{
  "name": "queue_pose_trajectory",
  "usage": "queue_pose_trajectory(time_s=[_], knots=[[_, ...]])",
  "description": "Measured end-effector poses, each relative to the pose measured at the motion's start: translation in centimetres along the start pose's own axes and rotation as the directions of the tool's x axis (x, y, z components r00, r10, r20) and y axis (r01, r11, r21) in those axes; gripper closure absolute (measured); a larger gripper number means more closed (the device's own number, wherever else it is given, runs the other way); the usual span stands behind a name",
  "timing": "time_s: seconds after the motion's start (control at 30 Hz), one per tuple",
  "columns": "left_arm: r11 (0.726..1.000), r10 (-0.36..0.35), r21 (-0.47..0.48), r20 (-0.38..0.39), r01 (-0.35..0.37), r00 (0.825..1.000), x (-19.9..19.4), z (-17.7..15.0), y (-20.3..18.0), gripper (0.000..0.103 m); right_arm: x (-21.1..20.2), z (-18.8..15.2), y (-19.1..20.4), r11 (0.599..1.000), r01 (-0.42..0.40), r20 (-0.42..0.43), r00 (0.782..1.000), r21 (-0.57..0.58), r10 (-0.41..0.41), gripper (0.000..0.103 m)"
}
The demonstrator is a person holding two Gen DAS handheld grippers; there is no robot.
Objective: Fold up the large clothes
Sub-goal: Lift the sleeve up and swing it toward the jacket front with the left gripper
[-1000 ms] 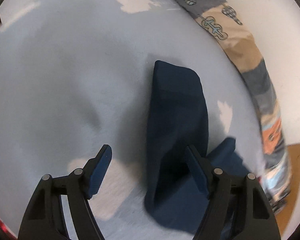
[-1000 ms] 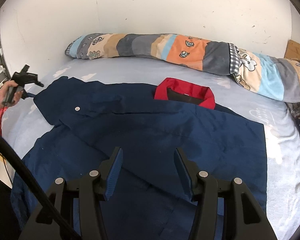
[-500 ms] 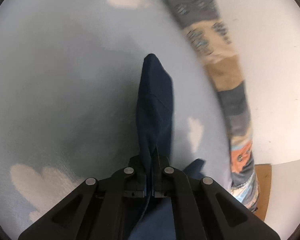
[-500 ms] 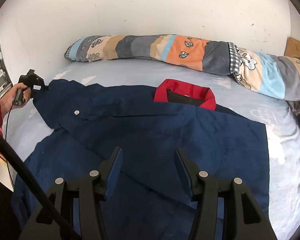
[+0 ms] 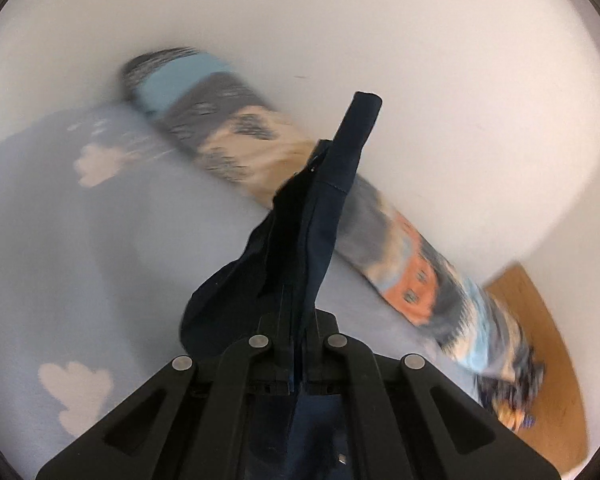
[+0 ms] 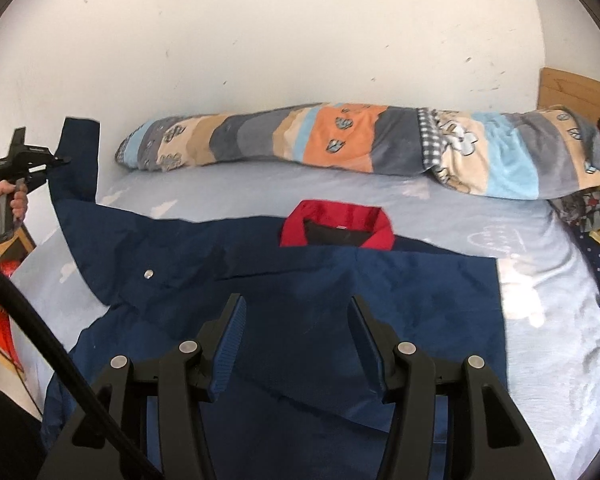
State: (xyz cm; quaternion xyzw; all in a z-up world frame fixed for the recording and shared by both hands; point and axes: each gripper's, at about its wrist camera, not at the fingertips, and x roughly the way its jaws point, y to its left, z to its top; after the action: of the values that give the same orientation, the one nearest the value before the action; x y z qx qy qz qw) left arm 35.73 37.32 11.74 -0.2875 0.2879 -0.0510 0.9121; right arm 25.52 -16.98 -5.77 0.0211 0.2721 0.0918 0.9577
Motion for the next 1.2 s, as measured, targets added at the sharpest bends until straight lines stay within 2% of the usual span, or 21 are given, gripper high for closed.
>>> queue_pose_trajectory(time_s=[0.17, 0.3, 0.43, 0.5, 0.57, 0.63, 0.67, 0.73, 0.8, 0.83, 0.9, 0.97, 1.0, 1.07, 1.1, 1.17, 1.2], knots=[[0.982, -0.105, 0.153, -0.048, 0.111, 0.993, 1.3, -3.4, -9.8, 0.102, -1.2, 0.3, -1.9, 0.996, -0.013, 0.019, 1.0, 0.084, 0.012, 0.046], [0.937, -0.212, 0.251, -0.139, 0.242, 0.967, 2.9, -8.4, -18.2, 0.102, -2.2, 0.8, -3.7, 0.99, 0.016, 0.042, 0.999, 0.138, -0.022, 0.046], [0.881, -0.256, 0.336, -0.253, 0.333, 0.933, 5.1, -15.1, -25.4, 0.102, -3.4, 1.1, -6.3, 0.976, 0.062, 0.054, 0.996, 0.211, -0.075, 0.046], [0.844, -0.241, 0.4, -0.315, 0.358, 0.918, 6.9, -20.1, -29.3, 0.102, -4.0, 1.3, -7.2, 0.973, 0.11, 0.054, 0.991, 0.204, -0.124, 0.046], [0.826, -0.213, 0.424, -0.373, 0.37, 0.903, 9.3, -24.5, -31.2, 0.102, -4.8, 1.3, -8.0, 0.966, 0.157, 0.063, 0.983, 0.204, -0.173, 0.046], [0.827, -0.166, 0.424, -0.444, 0.37, 0.88, 12.5, -29.7, -32.3, 0.102, -5.1, 1.2, -9.1, 0.956, 0.201, 0.048, 0.975, 0.215, -0.216, 0.046], [0.828, -0.139, 0.433, -0.46, 0.358, 0.877, 13.7, -31.7, -32.5, 0.102, -5.2, 1.1, -9.6, 0.95, 0.218, 0.041, 0.972, 0.224, -0.233, 0.046], [0.831, -0.029, 0.474, -0.485, 0.291, 0.874, 17.8, -36.9, -32.6, 0.102, -5.3, 1.0, -10.3, 0.948, 0.226, 0.038, 0.97, 0.222, -0.24, 0.046], [0.821, 0.067, 0.516, -0.513, 0.245, 0.856, 20.2, -40.6, -32.5, 0.101, -5.1, 1.0, -10.8, 0.943, 0.248, 0.029, 0.965, 0.223, -0.261, 0.046], [0.821, 0.087, 0.522, -0.514, 0.231, 0.853, 20.4, -41.6, -32.2, 0.101, -4.9, 0.9, -11.1, 0.943, 0.242, 0.024, 0.967, 0.227, -0.253, 0.046], [0.819, 0.071, 0.523, -0.497, 0.234, 0.865, 19.8, -42.2, -32.5, 0.096, -4.8, 0.8, -11.7, 0.941, 0.242, 0.018, 0.967, 0.238, -0.253, 0.046], [0.826, 0.017, 0.491, -0.513, 0.277, 0.858, 18.2, -41.2, -32.7, 0.095, -4.3, 0.6, -12.3, 0.941, 0.232, 0.004, 0.971, 0.245, -0.241, 0.046], [0.824, -0.052, 0.464, -0.51, 0.326, 0.859, 17.4, -40.2, -32.7, 0.095, -3.9, 0.5, -12.5, 0.941, 0.231, -0.003, 0.971, 0.248, -0.237, 0.046], [0.824, -0.079, 0.462, -0.481, 0.329, 0.873, 15.3, -37.5, -32.3, 0.079, -2.4, 0.5, -12.4, 0.948, 0.211, -0.041, 0.977, 0.24, -0.207, 0.046], [0.82, -0.081, 0.475, -0.458, 0.32, 0.885, 14.3, -36.2, -32.0, 0.074, -1.6, 0.5, -11.9, 0.951, 0.204, -0.051, 0.979, 0.233, -0.197, 0.046], [0.822, -0.097, 0.48, -0.412, 0.306, 0.906, 12.3, -34.3, -31.2, 0.059, 0.6, 0.5, -10.4, 0.963, 0.195, -0.087, 0.979, 0.184, -0.182, 0.046], [0.821, -0.087, 0.492, -0.395, 0.29, 0.915, 11.6, -33.4, -30.6, 0.057, 1.5, 0.6, -9.6, 0.968, 0.195, -0.095, 0.979, 0.155, -0.182, 0.048]])
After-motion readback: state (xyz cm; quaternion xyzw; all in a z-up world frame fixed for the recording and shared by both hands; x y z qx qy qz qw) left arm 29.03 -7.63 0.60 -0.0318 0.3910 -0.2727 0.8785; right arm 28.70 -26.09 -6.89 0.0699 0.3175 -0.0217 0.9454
